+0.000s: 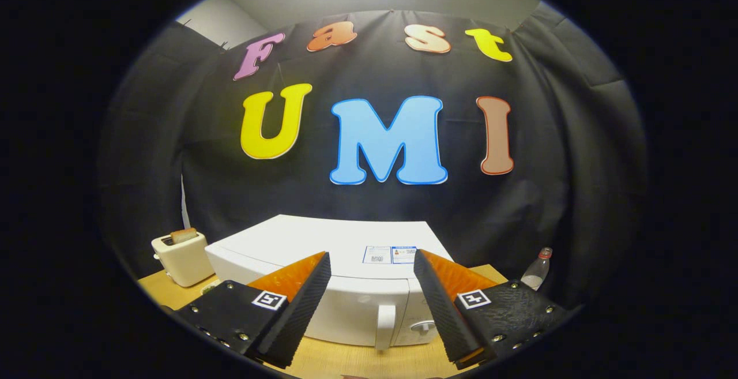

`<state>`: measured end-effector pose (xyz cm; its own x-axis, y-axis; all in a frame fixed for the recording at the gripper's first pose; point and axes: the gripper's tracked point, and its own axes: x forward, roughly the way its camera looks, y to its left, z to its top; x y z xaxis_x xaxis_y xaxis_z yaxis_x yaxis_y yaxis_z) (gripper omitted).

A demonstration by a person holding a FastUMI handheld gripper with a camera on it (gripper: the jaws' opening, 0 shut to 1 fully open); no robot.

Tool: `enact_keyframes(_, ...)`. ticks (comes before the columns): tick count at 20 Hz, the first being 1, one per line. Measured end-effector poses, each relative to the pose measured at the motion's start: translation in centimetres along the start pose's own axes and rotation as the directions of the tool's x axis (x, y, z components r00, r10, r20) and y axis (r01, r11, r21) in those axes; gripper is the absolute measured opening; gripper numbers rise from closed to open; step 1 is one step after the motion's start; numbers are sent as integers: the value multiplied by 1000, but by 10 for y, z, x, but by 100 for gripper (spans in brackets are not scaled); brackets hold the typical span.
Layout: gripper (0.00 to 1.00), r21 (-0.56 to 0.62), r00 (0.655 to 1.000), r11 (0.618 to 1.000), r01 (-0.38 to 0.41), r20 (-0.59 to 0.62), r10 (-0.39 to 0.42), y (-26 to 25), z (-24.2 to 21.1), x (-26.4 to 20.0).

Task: Open the microwave, put the food inside, and close the microwave door.

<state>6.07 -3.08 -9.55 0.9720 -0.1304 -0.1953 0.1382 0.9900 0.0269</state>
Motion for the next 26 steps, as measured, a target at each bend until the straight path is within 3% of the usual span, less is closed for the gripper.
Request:
enact_keyframes(13,93,-1,994,1000,-25,-105,25,-1,-88,20)
enact_keyframes(21,89,31,987,999,15,-161,-9,-10,-130,29)
enact_keyframes(23,77,48,988,999,22,-156,-15,-13,-132,30)
enact_keyframes(26,77,36,987,999,29,-158,-23,-13,-135,30)
